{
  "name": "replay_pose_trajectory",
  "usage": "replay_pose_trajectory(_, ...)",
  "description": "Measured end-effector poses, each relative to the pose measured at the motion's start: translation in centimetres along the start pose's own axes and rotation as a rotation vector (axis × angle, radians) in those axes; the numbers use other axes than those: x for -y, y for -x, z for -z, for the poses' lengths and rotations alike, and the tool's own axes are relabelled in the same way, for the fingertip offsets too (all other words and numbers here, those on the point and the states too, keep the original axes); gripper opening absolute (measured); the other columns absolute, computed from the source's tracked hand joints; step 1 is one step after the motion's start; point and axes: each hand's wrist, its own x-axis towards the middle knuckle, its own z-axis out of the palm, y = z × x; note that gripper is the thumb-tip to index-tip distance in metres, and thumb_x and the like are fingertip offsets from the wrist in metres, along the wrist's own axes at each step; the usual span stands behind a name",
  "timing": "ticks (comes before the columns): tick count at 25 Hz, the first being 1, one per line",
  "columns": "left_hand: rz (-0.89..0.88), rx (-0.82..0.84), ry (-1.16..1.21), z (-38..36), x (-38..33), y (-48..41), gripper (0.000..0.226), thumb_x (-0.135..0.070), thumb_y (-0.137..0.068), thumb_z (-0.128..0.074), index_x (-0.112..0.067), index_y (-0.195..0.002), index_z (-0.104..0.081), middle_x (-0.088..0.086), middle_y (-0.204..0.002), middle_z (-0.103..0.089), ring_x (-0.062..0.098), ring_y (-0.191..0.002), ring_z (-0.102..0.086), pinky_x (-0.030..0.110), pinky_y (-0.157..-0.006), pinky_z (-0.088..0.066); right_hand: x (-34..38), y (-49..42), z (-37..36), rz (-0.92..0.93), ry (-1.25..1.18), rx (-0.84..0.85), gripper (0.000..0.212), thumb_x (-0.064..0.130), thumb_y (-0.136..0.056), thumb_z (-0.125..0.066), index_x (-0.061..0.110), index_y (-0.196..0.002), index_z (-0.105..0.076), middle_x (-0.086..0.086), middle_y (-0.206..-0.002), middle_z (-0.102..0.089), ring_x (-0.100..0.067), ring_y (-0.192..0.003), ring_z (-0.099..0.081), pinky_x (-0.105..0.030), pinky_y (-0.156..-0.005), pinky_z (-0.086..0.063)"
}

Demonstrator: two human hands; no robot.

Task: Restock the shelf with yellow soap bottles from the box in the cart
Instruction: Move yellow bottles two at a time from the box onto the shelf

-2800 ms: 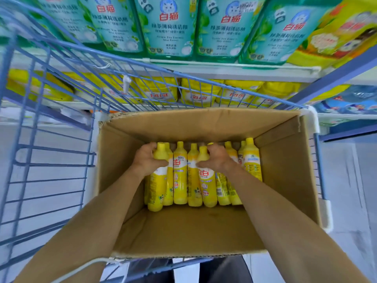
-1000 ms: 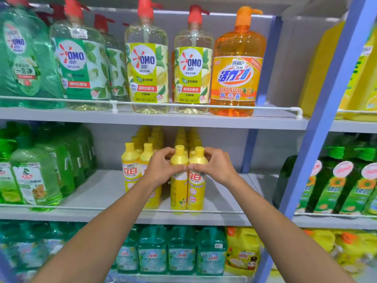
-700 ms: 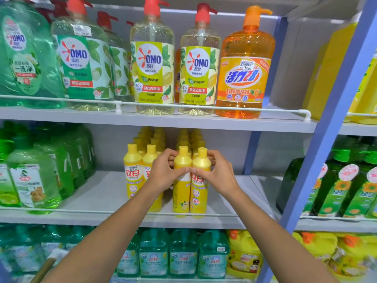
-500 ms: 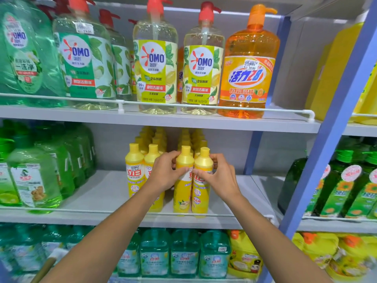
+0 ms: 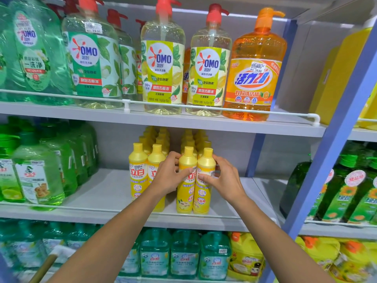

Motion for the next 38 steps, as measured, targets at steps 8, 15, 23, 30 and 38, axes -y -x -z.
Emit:
replay_pose_trajectory(8, 0.009, -0.047, 0.087, -1.5, 1.5, 1.3, 0.05, -0.029, -0.083, -0.081, -0.015, -0.126, -0.059, -0.002, -0.112, -0.072, 0.01, -0.097, -0.071, 0.032, -0.082, -0.061, -1.6, 2.4, -1.5, -0.17, -0.049, 0.063, 0.062, 0.037, -0.077, -0.087, 0.019, -0.129, -0.058, 0.002, -0.122, -0.07, -0.01, -0.102, -0.066, -0.029, -0.09, -0.058)
replay_pose_trajectory(15, 0.103, -0.04, 0.061, -3.4, 4.3, 3.3, 0.06, -0.025, -0.076, -0.088, -0.018, -0.127, -0.058, -0.007, -0.117, -0.07, 0.01, -0.105, -0.067, 0.034, -0.09, -0.059, -1.8, 3.1, -2.3, -0.183, -0.115, 0.04, 0.056, 0.03, -0.083, -0.083, 0.018, -0.131, -0.059, 0.008, -0.117, -0.067, 0.0, -0.095, -0.063, -0.01, -0.083, -0.051)
replay_pose_trajectory(23, 0.089, 0.109, 0.213, -2.3, 5.0, 3.6, 0.057, -0.016, -0.083, -0.081, -0.016, -0.135, -0.055, -0.009, -0.122, -0.068, 0.0, -0.111, -0.064, 0.03, -0.094, -0.058, -2.7, 3.2, -1.5, -0.172, -0.208, 0.106, 0.05, 0.023, -0.086, -0.081, 0.019, -0.132, -0.06, 0.008, -0.119, -0.069, 0.007, -0.103, -0.063, -0.007, -0.085, -0.052)
replay_pose_trajectory(30, 0.097, -0.025, 0.161, -4.7, 6.5, 5.0, 0.054, -0.024, -0.082, -0.083, -0.02, -0.129, -0.059, -0.012, -0.114, -0.071, -0.004, -0.1, -0.067, 0.013, -0.078, -0.056, -3.2, 4.2, -3.5, -0.167, -0.236, -0.03, 0.054, 0.032, -0.081, -0.084, 0.024, -0.13, -0.061, 0.013, -0.119, -0.069, 0.005, -0.106, -0.064, -0.005, -0.083, -0.05)
replay_pose_trajectory(38, 0.076, -0.006, 0.107, -4.8, 7.3, 4.6, 0.053, -0.026, -0.086, -0.079, -0.02, -0.133, -0.057, -0.015, -0.115, -0.069, -0.01, -0.101, -0.064, 0.014, -0.082, -0.056, -4.0, 4.2, -4.2, -0.192, -0.273, -0.022, 0.06, 0.028, -0.082, -0.083, 0.024, -0.137, -0.058, 0.01, -0.128, -0.067, 0.004, -0.112, -0.063, -0.004, -0.088, -0.048)
